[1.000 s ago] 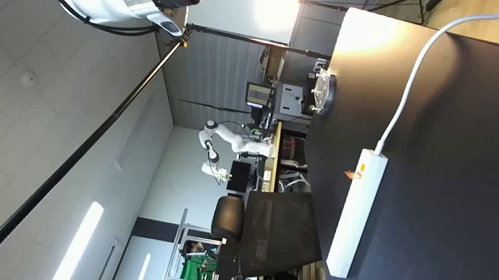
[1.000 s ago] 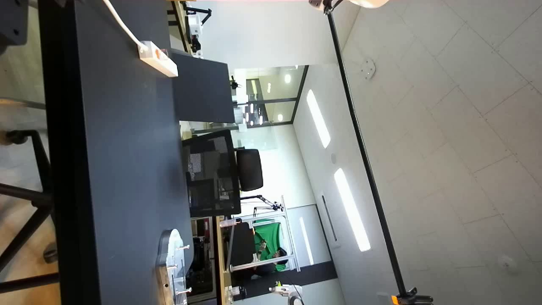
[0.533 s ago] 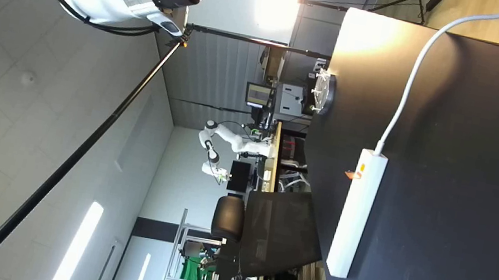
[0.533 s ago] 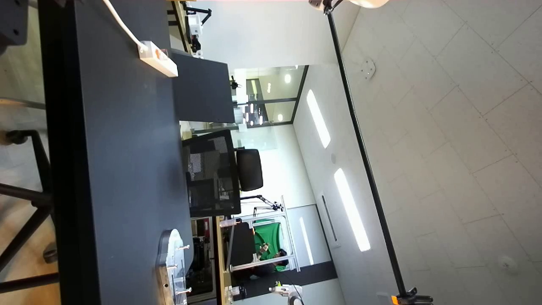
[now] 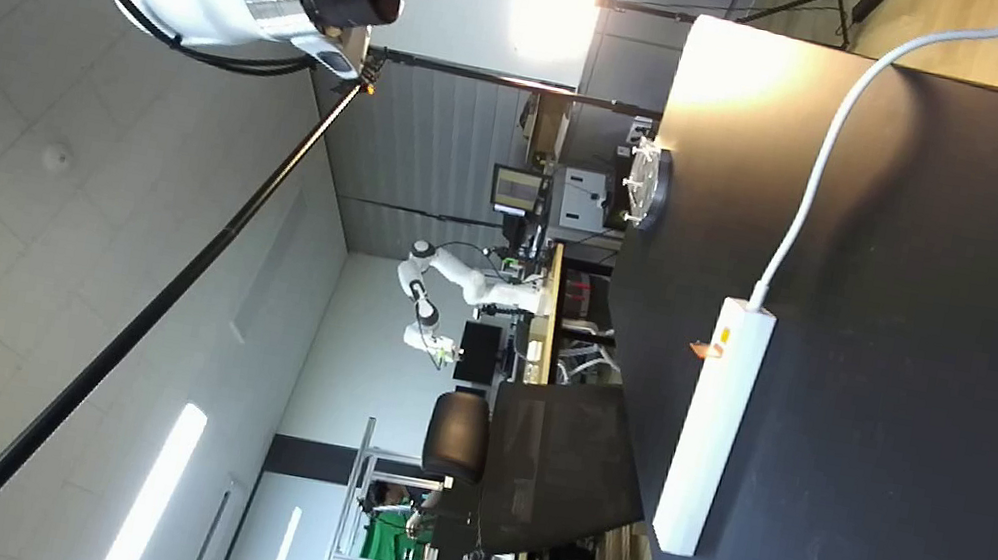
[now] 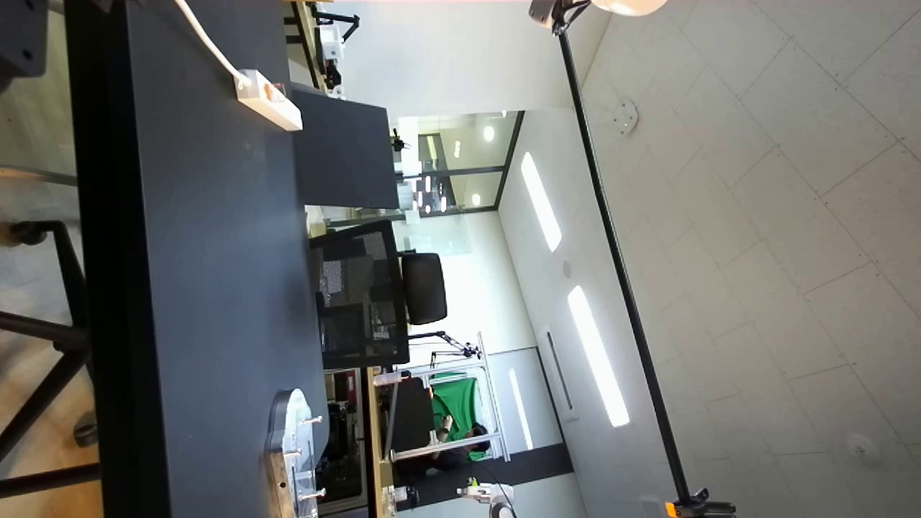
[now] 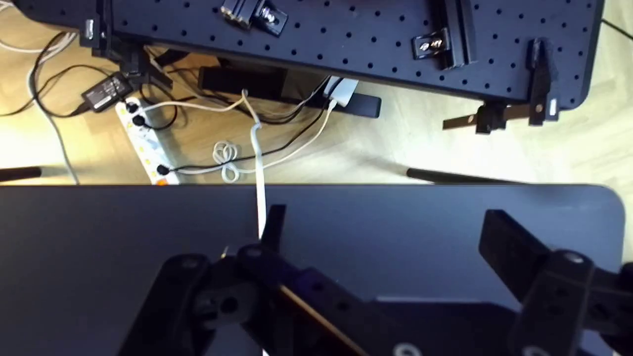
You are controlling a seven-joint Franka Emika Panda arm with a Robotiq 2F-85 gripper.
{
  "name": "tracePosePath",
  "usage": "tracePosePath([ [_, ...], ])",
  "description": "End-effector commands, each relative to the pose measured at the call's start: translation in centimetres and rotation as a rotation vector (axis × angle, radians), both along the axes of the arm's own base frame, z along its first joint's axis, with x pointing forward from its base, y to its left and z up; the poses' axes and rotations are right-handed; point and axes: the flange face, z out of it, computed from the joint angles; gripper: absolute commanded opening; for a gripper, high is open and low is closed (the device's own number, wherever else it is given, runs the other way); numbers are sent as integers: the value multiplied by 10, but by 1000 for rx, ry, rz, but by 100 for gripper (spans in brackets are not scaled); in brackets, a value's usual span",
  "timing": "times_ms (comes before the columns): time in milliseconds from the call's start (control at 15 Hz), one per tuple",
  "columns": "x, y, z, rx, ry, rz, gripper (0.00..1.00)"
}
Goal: Turn the adapter switch on and off
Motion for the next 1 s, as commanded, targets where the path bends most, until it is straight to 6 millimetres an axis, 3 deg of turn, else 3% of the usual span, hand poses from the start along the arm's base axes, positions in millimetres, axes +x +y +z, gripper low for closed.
tracePosePath([
  [0,44,-32,1,-61,-109,14,100],
  [333,130,-71,-7,-155,-227,95,100],
  [667,214,-73,-16,-235,-167,244,100],
  [733,179,-73,-16,-200,-208,202,100],
  [800,190,-71,-20,-205,-200,211,100],
  [933,190,-70,-28,-202,-191,214,100],
])
